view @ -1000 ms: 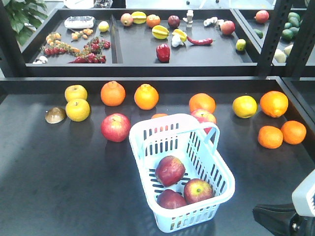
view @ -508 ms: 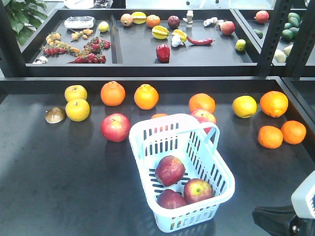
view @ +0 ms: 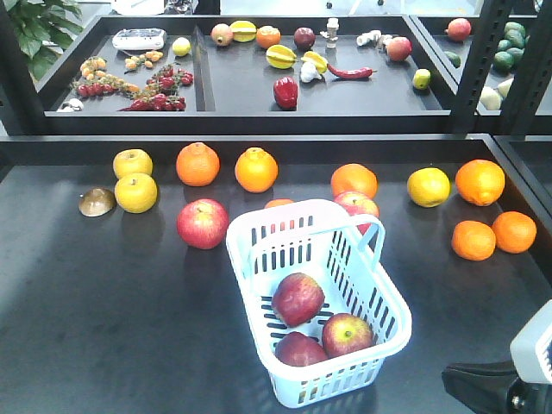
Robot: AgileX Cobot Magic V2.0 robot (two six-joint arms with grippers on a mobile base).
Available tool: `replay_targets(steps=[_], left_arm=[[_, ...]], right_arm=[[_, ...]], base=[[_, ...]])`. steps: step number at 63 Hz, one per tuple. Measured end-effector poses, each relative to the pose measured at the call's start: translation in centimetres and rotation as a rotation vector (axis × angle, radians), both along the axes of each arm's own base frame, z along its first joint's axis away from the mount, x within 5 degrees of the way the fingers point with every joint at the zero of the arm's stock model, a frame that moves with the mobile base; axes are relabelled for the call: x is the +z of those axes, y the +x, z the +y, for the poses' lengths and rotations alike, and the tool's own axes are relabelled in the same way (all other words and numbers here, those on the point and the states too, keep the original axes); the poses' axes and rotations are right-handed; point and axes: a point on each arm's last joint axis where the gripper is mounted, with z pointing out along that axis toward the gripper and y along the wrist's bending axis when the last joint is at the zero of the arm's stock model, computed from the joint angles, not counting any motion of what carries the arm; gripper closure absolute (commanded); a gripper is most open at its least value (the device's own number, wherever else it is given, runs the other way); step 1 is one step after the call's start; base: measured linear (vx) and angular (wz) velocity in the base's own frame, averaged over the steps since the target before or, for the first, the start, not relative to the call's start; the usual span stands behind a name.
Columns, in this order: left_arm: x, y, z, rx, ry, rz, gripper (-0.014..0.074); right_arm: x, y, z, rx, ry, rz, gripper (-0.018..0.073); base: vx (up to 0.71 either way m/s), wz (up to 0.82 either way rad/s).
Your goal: Pick three apples into basket with both arms
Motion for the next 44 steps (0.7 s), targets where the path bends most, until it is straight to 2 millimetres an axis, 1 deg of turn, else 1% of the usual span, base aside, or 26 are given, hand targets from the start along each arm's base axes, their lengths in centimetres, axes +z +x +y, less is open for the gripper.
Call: replay_targets(steps=[11,24,44], left_arm=[[-0.02,0.00,-0.05,-0.009,0.008,0.002,0.0603],[-0.04,-0.01,-0.38,-0.067,0.007,0.005,0.0603],[-0.06,-0.01,-0.41,-0.074,0.007,0.007,0.0603]], right_arm=[[0.00,0.00,0.00,0.000,0.000,0.000,0.0564],[0.00,0.00,0.00,0.000,0.000,0.000,0.0564],[0.00,0.00,0.00,0.000,0.000,0.000,0.0564]], base=[[0.00,0.00],[0.00,0.00],[0.00,0.00]])
